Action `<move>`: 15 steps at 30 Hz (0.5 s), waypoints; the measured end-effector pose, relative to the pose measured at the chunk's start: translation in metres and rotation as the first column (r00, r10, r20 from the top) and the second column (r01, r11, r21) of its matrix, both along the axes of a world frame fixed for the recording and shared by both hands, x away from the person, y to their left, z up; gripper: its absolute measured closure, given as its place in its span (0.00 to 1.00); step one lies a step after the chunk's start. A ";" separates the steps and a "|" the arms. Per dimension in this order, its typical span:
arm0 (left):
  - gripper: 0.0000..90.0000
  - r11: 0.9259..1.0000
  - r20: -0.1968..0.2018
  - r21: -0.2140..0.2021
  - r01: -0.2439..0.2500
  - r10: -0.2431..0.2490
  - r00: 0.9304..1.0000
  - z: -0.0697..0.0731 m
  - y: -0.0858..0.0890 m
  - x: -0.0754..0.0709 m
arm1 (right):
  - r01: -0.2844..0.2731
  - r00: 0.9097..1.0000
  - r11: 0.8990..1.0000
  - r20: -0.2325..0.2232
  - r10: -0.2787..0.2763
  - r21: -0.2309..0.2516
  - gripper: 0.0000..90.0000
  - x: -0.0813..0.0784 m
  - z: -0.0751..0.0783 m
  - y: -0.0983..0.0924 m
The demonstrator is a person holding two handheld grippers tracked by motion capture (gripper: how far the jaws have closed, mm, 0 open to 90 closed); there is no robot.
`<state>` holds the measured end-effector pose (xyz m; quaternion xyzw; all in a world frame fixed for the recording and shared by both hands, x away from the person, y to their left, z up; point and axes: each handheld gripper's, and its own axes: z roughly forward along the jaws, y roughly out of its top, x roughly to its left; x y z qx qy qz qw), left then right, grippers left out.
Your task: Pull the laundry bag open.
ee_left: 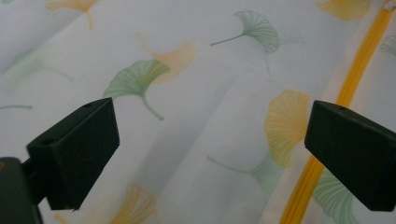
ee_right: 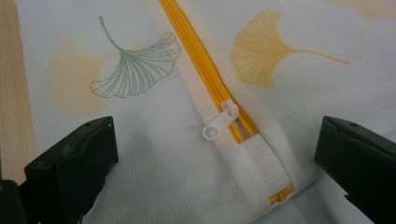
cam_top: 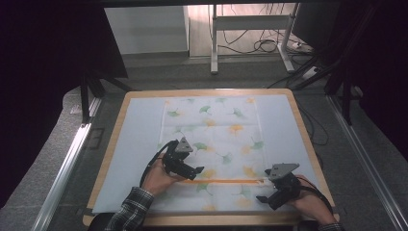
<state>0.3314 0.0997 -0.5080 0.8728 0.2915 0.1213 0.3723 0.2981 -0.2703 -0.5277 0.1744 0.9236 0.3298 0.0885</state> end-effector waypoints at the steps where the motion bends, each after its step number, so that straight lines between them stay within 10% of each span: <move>1: 0.05 1.000 -0.003 -0.003 0.011 -0.011 1.000 0.000 -0.003 -0.001 | -0.002 1.000 1.000 0.000 0.002 0.000 0.00 0.000 0.000 0.000; 15: 0.22 0.986 -0.034 -0.001 0.165 -0.165 0.986 -0.001 -0.049 -0.007 | -0.016 1.000 1.000 -0.008 0.016 0.003 0.00 -0.001 -0.001 0.001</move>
